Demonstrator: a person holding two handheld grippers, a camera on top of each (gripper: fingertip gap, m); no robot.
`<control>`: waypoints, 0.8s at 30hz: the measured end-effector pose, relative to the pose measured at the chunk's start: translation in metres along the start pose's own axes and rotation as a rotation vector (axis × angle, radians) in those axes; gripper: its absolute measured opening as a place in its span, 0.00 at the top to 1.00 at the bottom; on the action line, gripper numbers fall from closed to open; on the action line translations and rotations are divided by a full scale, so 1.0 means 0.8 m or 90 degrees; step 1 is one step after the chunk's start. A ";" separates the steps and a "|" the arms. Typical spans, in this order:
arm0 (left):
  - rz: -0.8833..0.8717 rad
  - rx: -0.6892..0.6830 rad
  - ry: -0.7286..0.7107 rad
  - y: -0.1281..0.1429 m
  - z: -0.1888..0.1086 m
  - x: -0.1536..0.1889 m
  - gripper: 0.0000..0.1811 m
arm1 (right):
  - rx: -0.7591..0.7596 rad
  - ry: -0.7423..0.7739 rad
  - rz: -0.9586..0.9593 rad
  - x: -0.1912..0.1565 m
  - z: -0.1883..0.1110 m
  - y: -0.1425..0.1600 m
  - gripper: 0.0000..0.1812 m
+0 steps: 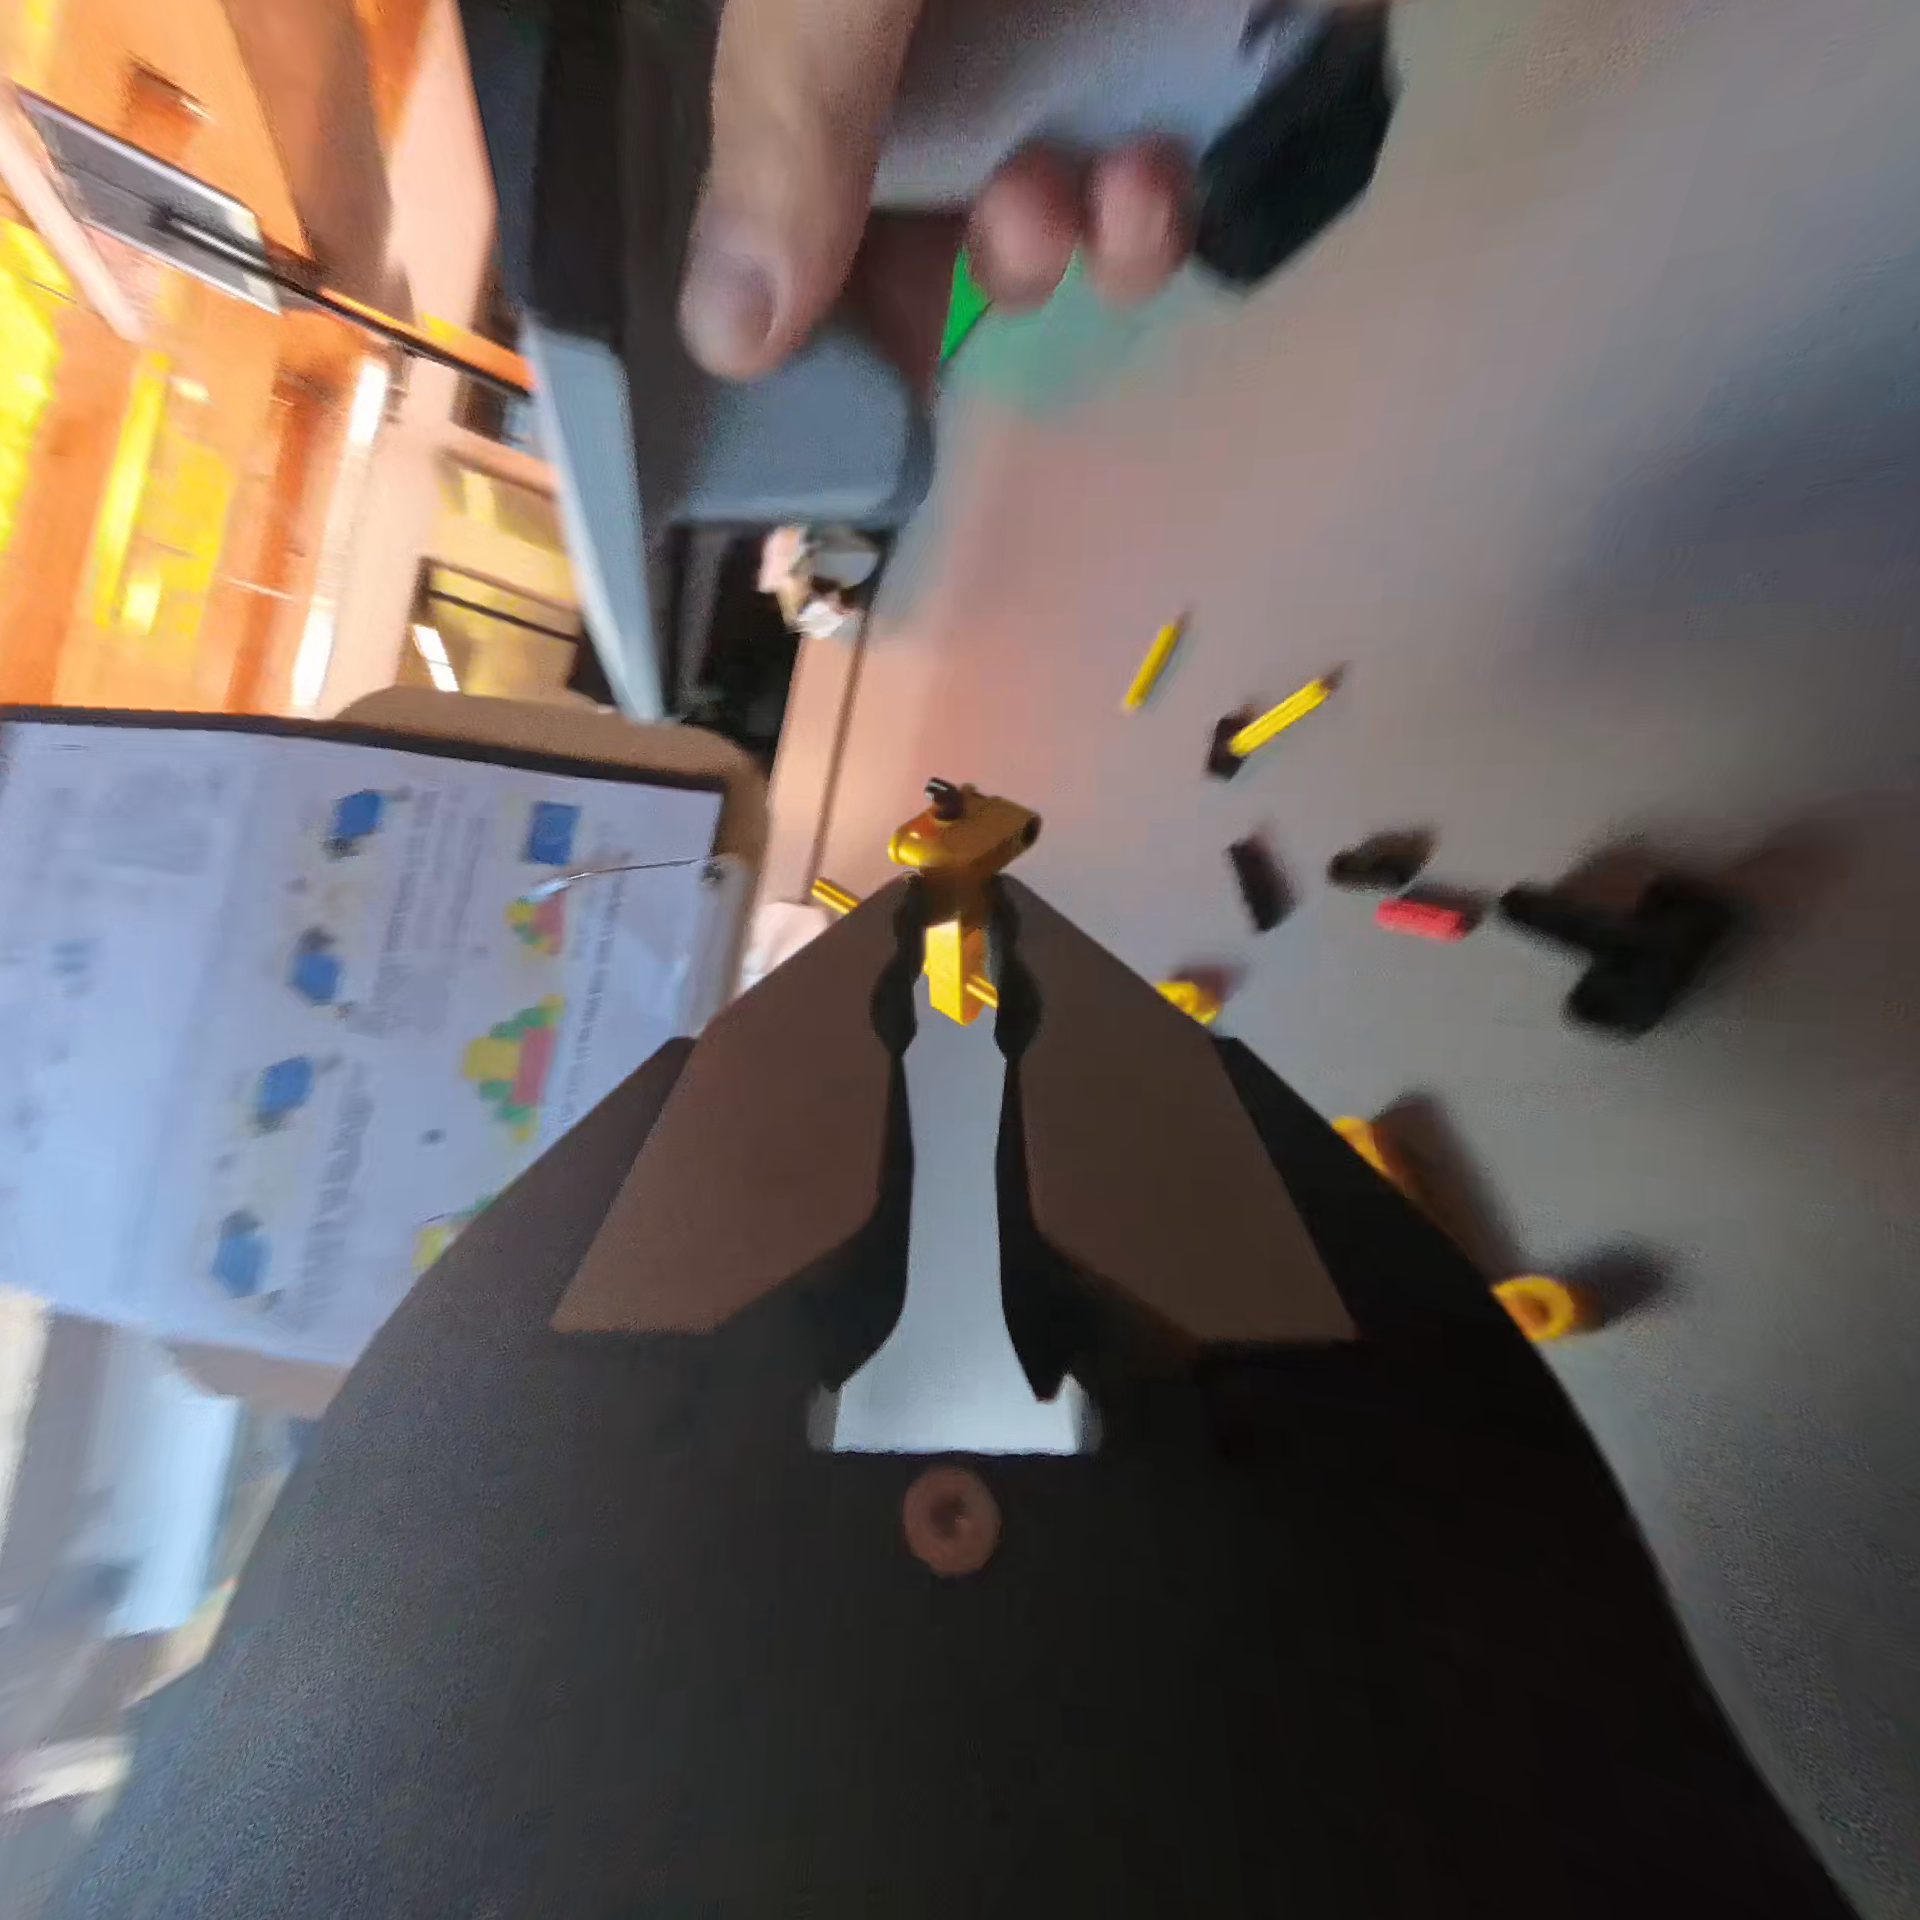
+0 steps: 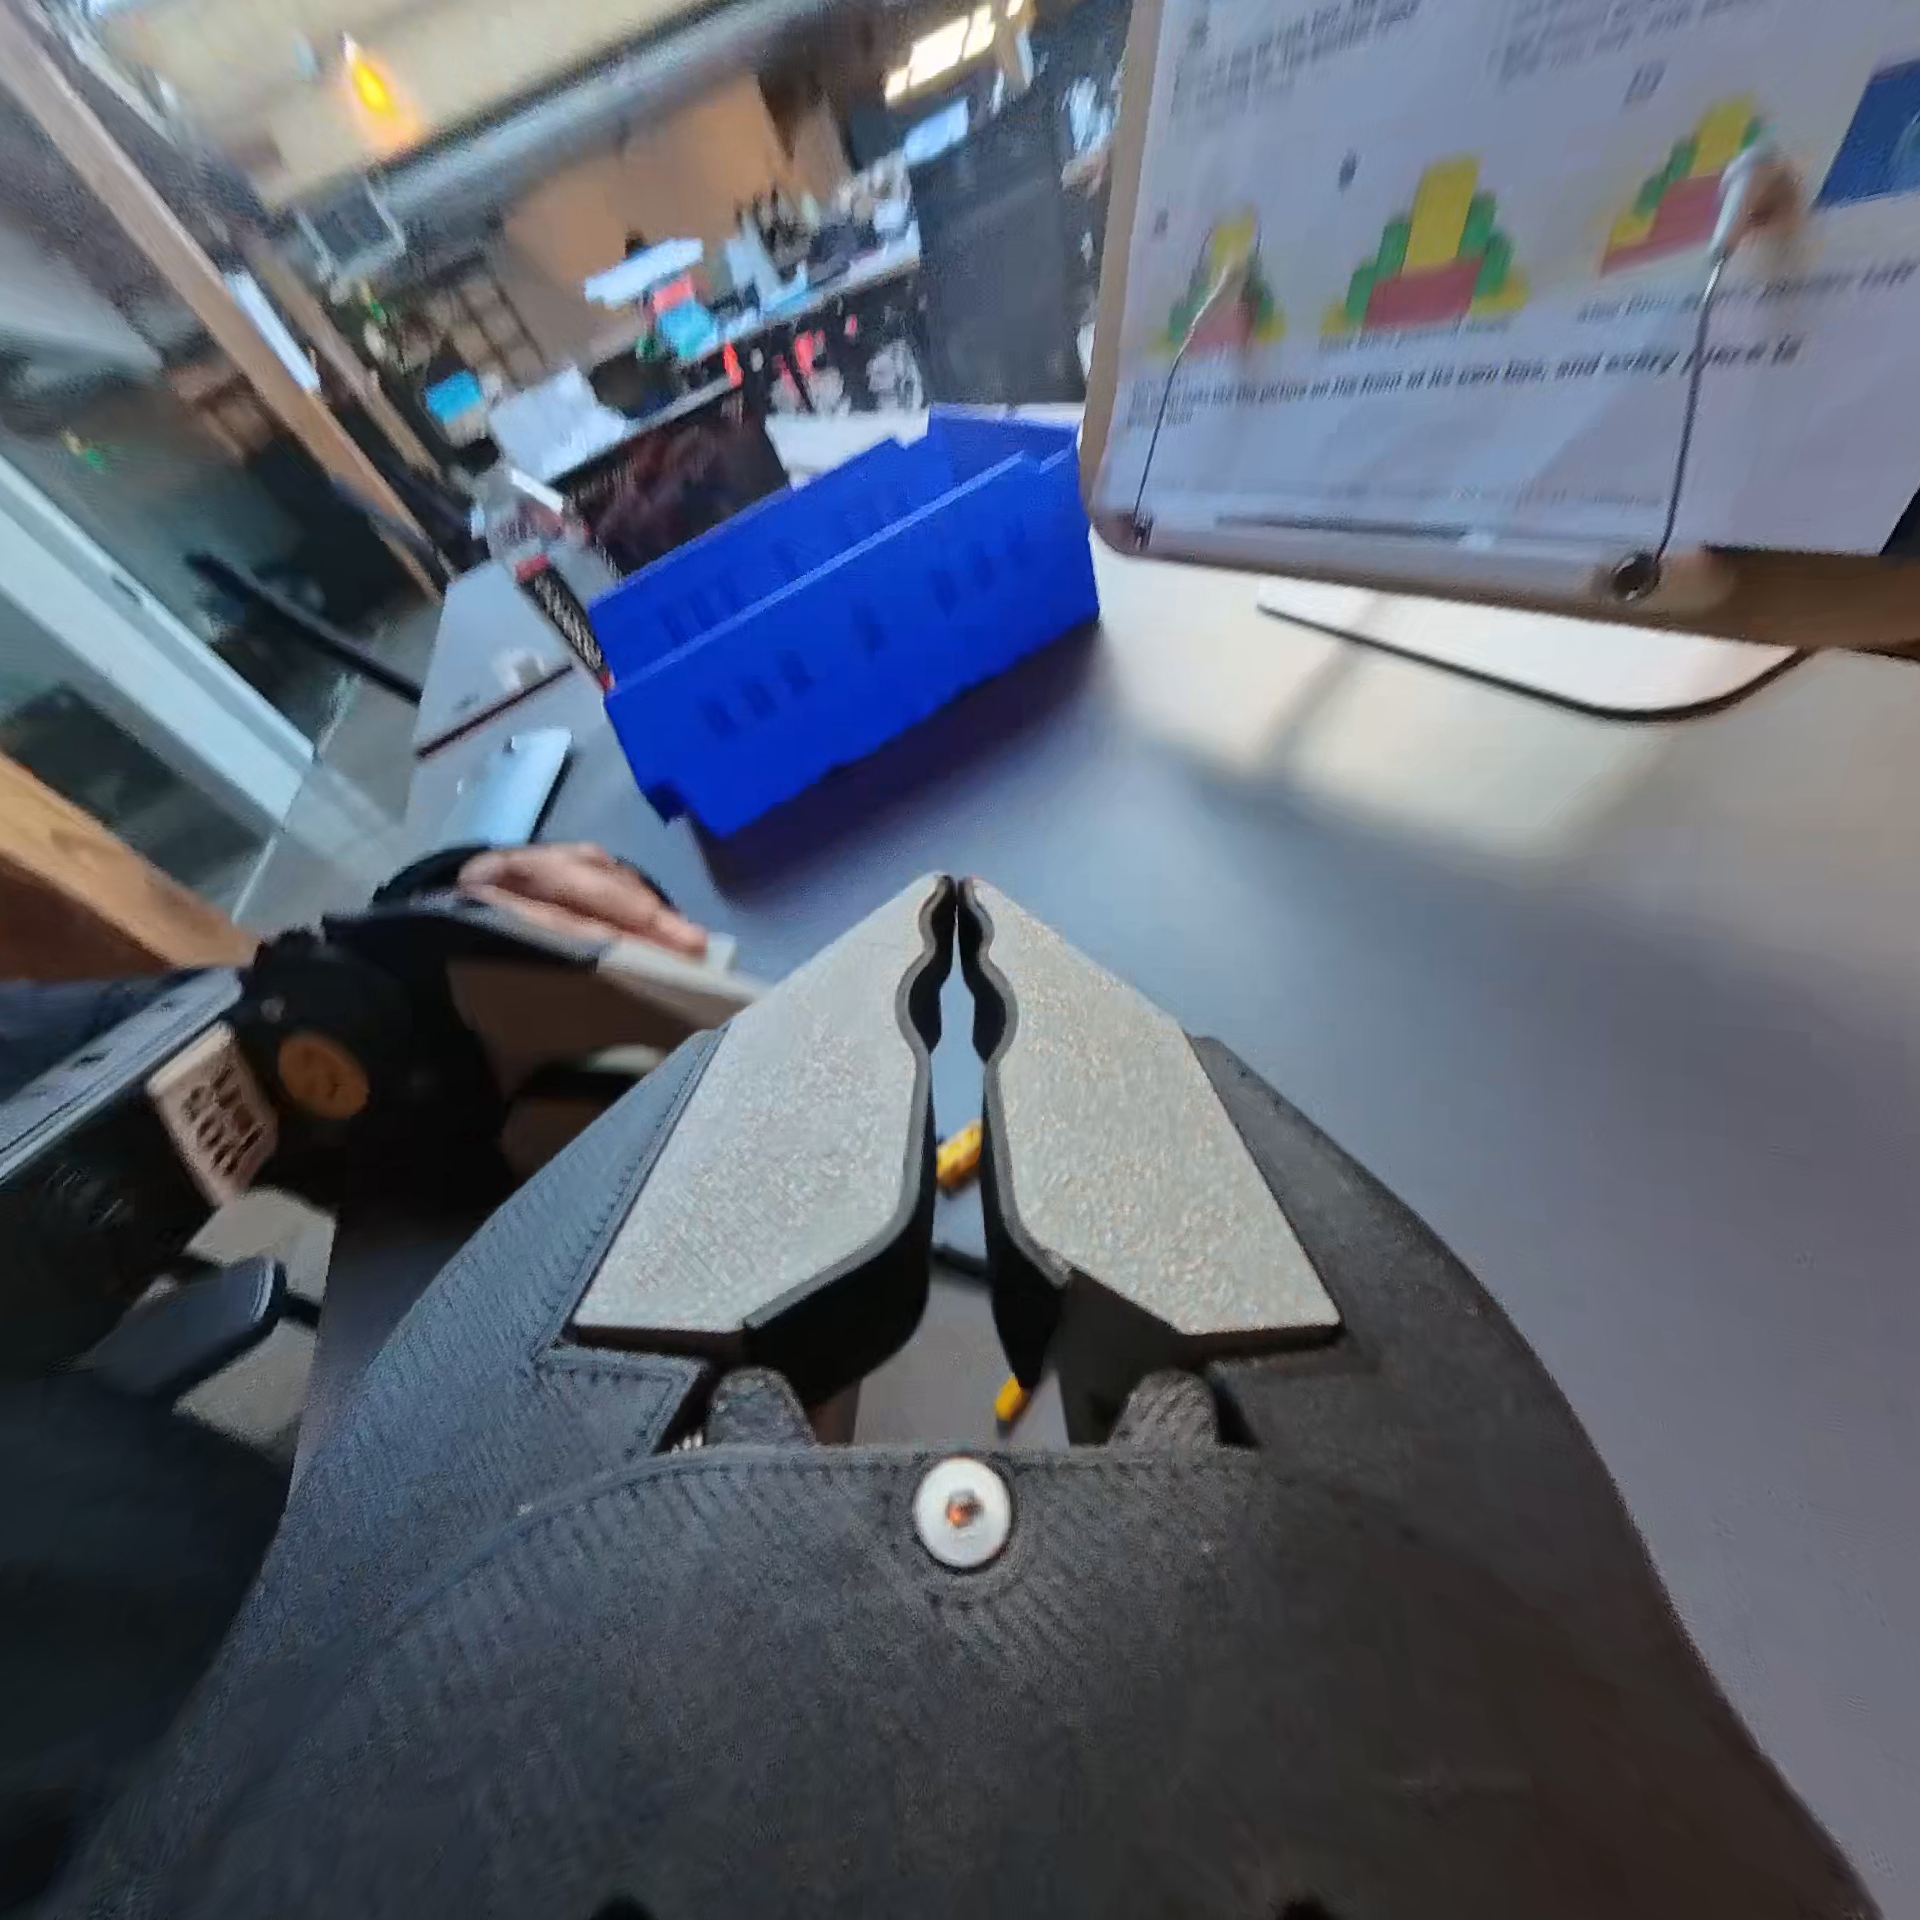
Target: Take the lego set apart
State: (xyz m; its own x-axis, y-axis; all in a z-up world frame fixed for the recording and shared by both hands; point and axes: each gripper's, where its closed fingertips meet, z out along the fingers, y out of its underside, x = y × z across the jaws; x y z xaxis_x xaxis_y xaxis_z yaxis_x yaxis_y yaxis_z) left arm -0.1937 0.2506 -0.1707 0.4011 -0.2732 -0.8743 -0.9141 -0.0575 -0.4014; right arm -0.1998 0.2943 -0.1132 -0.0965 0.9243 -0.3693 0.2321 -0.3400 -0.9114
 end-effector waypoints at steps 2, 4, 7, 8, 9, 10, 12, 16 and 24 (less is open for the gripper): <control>0.032 -0.027 -0.039 0.020 -0.003 -0.011 0.96 | -0.025 0.009 -0.008 0.005 -0.005 0.013 0.94; 0.034 -0.040 -0.072 0.027 -0.005 -0.025 0.97 | -0.029 -0.025 0.031 -0.002 0.001 0.026 0.89; 0.009 -0.031 -0.092 0.022 -0.006 -0.036 0.97 | -0.016 -0.099 0.113 -0.021 0.020 0.037 0.85; -0.002 -0.027 -0.090 0.021 -0.005 -0.037 0.97 | -0.013 -0.114 0.128 -0.025 0.025 0.039 0.85; -0.008 -0.026 -0.091 0.021 -0.005 -0.038 0.97 | -0.017 -0.124 0.136 -0.027 0.029 0.041 0.85; -0.008 -0.024 -0.097 0.020 -0.006 -0.040 0.96 | -0.022 -0.127 0.139 -0.028 0.032 0.044 0.86; -0.014 -0.017 -0.100 0.019 -0.009 -0.042 0.96 | -0.011 -0.129 0.143 -0.027 0.032 0.043 0.88; -0.027 0.003 -0.106 0.012 -0.014 -0.046 0.96 | 0.037 -0.160 0.183 -0.029 0.028 0.030 0.95; -0.044 0.002 -0.105 0.008 -0.013 -0.046 0.96 | 0.057 -0.195 0.233 -0.039 0.037 0.029 1.00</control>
State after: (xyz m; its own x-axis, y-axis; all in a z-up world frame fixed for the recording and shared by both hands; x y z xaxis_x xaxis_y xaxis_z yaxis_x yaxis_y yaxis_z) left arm -0.2149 0.2500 -0.1385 0.4669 -0.1068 -0.8778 -0.8842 -0.0674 -0.4621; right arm -0.2198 0.2520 -0.1282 -0.3075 0.6526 -0.6925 0.2216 -0.6586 -0.7191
